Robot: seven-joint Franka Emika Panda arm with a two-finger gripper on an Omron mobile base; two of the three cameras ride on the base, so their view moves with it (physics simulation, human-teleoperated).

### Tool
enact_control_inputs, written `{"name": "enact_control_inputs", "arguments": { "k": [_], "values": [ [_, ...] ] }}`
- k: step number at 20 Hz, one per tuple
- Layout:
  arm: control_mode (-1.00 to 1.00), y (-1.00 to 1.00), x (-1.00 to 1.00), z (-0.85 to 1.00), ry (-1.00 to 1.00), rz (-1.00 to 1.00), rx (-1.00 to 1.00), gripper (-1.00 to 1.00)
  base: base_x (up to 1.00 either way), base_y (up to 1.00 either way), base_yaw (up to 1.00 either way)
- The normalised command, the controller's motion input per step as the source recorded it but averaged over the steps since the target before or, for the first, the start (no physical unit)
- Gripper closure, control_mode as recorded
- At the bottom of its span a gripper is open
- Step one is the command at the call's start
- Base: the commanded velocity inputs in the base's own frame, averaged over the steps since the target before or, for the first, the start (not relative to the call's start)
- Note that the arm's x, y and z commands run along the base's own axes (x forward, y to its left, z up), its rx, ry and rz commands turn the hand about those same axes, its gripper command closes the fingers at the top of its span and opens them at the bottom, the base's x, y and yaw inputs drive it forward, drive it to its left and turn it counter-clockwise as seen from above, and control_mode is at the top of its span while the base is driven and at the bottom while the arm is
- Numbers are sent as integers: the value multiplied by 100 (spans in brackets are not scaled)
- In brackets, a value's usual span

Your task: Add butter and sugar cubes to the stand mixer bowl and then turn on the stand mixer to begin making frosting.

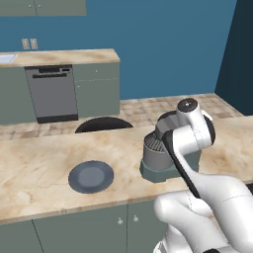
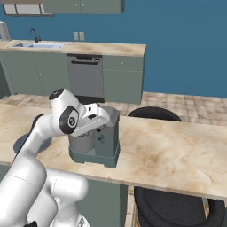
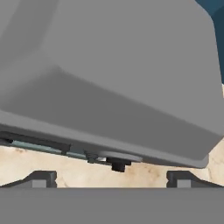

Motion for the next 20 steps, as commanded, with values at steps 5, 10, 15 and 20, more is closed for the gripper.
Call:
{"name": "enact_control_inputs", "arguments": {
  "k": [5,10,15,20],
  "values": [
    [-100,-11,3,-17,0,0,0,-100,0,0,0],
    [-100,-9,5,-9,-1,0,0,-100,0,0,0],
    [-100,-1,6,-2,-2,0,0,-100,0,0,0],
    [-100,0,1,-14,-11,0,0,-100,0,0,0]
  ]
}}
